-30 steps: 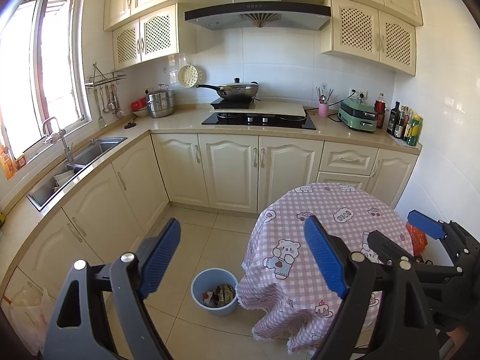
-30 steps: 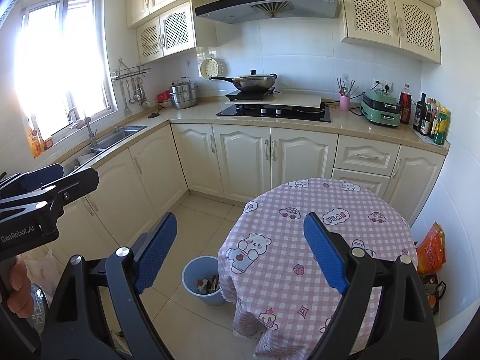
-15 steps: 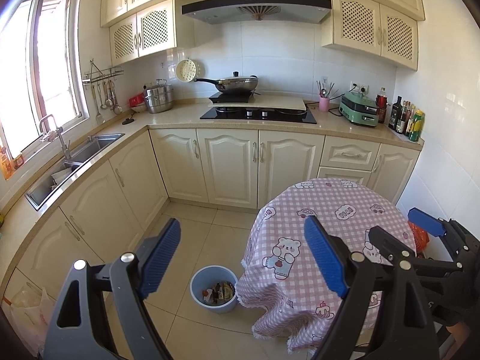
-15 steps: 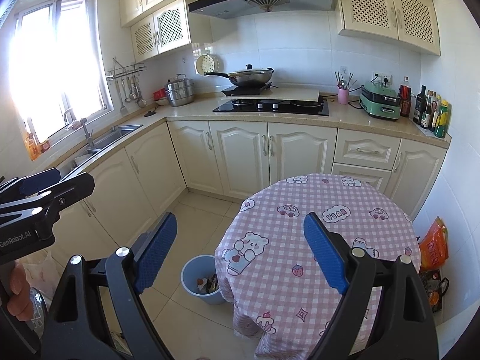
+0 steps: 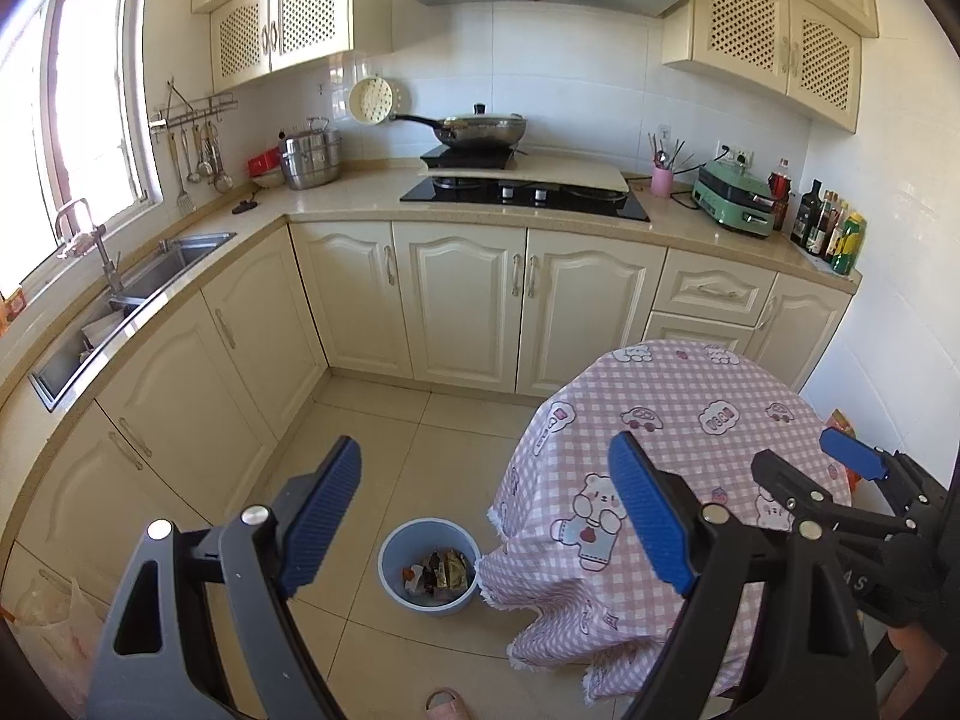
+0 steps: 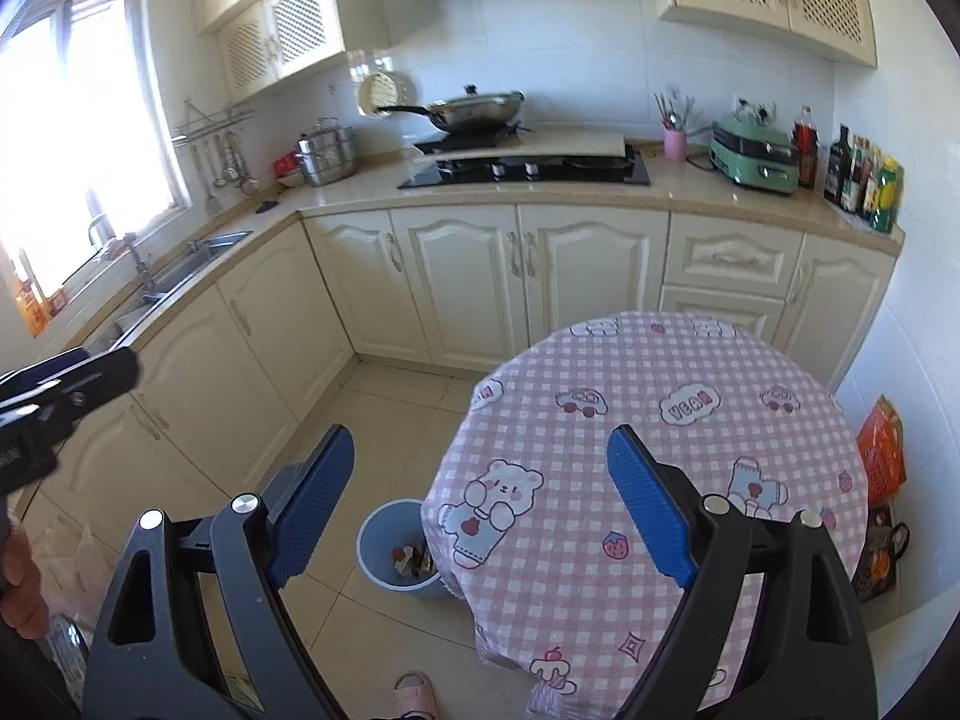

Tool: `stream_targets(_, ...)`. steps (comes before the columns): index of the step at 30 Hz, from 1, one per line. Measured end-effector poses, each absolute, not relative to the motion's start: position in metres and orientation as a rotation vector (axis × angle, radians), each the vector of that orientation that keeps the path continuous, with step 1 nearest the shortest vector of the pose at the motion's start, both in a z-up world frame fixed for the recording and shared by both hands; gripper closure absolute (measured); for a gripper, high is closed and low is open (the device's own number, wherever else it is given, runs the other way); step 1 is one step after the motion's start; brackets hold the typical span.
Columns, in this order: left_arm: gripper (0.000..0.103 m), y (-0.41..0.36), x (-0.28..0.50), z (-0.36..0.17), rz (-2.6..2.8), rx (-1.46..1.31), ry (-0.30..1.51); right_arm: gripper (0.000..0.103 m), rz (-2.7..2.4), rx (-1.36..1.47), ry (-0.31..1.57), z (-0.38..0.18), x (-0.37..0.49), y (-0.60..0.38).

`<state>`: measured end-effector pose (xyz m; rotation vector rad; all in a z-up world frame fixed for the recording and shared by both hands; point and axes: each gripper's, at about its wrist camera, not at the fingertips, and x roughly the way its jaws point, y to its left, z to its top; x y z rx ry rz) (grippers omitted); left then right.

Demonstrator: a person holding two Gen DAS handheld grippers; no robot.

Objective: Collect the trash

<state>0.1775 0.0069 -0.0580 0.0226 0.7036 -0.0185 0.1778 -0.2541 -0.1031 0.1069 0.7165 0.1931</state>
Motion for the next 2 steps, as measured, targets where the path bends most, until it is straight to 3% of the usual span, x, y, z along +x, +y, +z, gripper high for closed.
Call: stream_targets(2,0.020,0.019,0.194,-0.066,-0.025,0.019,0.737,0.020,0.135,0.160,0.781,-0.126,0.197,-0.262)
